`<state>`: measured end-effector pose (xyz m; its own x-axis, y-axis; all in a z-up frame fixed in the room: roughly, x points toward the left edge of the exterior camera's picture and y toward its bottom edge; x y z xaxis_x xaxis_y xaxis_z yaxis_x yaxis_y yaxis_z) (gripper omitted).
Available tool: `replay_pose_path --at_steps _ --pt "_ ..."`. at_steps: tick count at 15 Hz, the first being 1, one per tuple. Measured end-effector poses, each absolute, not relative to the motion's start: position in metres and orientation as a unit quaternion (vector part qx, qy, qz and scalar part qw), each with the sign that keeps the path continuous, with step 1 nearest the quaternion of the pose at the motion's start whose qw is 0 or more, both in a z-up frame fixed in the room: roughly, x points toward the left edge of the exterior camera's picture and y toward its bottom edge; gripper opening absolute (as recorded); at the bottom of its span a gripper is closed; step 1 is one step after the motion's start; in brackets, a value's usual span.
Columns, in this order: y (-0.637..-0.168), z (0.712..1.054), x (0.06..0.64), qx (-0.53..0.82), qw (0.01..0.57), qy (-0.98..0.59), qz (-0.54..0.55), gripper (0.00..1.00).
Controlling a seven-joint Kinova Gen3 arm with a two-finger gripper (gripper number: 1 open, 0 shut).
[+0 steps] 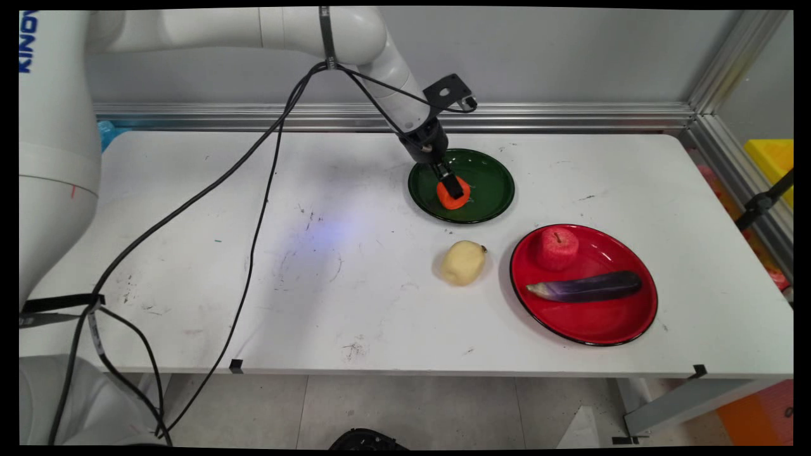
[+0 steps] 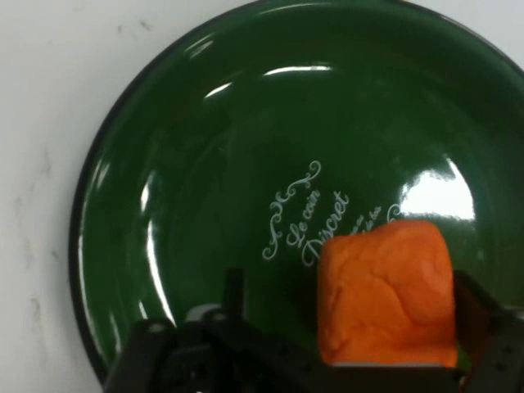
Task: Pick up the mandarin from the green plate, then place the picked object on the table
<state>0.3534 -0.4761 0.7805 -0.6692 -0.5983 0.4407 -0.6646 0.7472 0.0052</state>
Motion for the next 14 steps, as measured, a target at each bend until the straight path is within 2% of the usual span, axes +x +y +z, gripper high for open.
replay_pose_path --at_steps 1,7,14 --pt "-0.478 0.78 0.353 0.342 0.214 -0.912 0.075 0.0" --pt "-0.481 0.79 0.355 0.315 0.224 -0.92 0.061 0.0" --pt "-0.463 0.843 0.364 0.283 0.239 -0.926 0.07 0.0"
